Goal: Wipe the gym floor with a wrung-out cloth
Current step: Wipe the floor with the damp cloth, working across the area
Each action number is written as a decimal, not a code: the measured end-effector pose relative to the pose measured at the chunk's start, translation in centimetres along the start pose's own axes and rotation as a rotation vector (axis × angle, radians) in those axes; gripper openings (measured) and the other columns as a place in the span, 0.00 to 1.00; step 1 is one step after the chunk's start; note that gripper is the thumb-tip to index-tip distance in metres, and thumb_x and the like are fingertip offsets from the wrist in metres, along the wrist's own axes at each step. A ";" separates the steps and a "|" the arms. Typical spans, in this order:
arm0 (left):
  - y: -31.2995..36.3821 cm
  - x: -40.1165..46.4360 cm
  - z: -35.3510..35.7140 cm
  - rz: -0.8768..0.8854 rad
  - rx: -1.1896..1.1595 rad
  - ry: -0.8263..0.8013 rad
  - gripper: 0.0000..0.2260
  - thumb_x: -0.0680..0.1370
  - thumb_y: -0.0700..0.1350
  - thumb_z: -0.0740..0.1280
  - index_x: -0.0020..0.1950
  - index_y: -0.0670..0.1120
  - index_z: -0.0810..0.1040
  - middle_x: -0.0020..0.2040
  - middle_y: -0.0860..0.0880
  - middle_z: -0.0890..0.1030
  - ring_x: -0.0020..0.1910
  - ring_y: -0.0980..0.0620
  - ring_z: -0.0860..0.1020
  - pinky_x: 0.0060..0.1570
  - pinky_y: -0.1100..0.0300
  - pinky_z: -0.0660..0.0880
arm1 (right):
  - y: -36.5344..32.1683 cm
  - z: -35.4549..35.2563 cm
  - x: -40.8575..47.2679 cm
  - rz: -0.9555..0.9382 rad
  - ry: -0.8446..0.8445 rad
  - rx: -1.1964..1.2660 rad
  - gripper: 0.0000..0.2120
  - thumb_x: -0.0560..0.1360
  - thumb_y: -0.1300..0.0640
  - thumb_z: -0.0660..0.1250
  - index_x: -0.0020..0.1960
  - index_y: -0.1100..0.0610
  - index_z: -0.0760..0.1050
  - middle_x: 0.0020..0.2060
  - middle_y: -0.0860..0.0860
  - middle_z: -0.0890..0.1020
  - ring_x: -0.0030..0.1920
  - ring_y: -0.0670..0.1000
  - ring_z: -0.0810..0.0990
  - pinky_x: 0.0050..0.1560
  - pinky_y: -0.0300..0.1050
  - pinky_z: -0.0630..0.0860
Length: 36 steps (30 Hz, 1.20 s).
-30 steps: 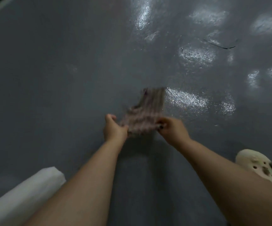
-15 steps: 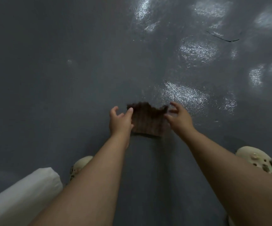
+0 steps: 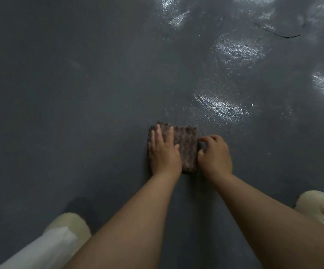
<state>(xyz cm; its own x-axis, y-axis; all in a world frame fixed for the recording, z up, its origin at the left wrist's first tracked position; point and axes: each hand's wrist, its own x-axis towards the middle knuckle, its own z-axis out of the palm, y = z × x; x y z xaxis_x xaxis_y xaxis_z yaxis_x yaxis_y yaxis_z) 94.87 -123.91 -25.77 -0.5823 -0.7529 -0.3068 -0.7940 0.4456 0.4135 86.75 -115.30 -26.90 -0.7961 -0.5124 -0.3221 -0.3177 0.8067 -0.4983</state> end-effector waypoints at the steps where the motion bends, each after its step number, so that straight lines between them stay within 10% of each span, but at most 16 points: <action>1: 0.3 0.5 0.6 0.006 0.067 -0.031 0.27 0.81 0.49 0.58 0.78 0.52 0.52 0.78 0.45 0.42 0.77 0.45 0.43 0.73 0.52 0.44 | -0.2 -0.1 0.6 0.012 0.023 -0.011 0.17 0.75 0.63 0.61 0.63 0.58 0.75 0.64 0.56 0.71 0.62 0.59 0.69 0.60 0.48 0.67; 8: 0.9 0.6 4.2 0.161 0.400 -0.196 0.32 0.80 0.62 0.50 0.76 0.54 0.36 0.75 0.43 0.31 0.67 0.43 0.24 0.63 0.41 0.26 | -1.2 0.1 4.3 -0.019 0.117 0.016 0.17 0.73 0.67 0.60 0.59 0.58 0.77 0.64 0.56 0.71 0.63 0.58 0.66 0.61 0.46 0.64; 17: 0.8 11.1 0.7 0.411 0.554 -0.226 0.29 0.80 0.62 0.47 0.76 0.58 0.38 0.77 0.49 0.34 0.75 0.45 0.33 0.70 0.43 0.32 | -3.3 0.6 9.1 -0.040 0.261 0.038 0.18 0.70 0.69 0.61 0.58 0.60 0.79 0.61 0.60 0.76 0.57 0.65 0.71 0.58 0.52 0.67; 26: -3.4 18.8 -3.2 -0.297 0.277 0.091 0.29 0.80 0.62 0.50 0.78 0.54 0.47 0.78 0.45 0.41 0.75 0.41 0.37 0.70 0.37 0.40 | -5.1 0.7 12.4 -0.014 0.234 -0.117 0.21 0.75 0.62 0.59 0.67 0.55 0.71 0.72 0.57 0.65 0.69 0.61 0.63 0.69 0.53 0.57; 36: 7.5 21.4 0.8 0.545 0.545 -0.184 0.26 0.81 0.62 0.45 0.77 0.58 0.42 0.78 0.50 0.38 0.75 0.43 0.33 0.69 0.39 0.33 | -3.6 -0.3 14.5 0.207 0.283 -0.160 0.22 0.78 0.56 0.58 0.72 0.56 0.64 0.73 0.57 0.61 0.71 0.59 0.59 0.72 0.54 0.52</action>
<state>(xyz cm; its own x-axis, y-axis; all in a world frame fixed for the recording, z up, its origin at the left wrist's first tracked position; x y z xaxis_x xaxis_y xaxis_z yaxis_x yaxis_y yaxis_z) 76.27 -136.29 -29.94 -0.8956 -0.2892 -0.3380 -0.3343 0.9388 0.0826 76.19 -125.54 -29.50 -0.9554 -0.2502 -0.1567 -0.1936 0.9318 -0.3071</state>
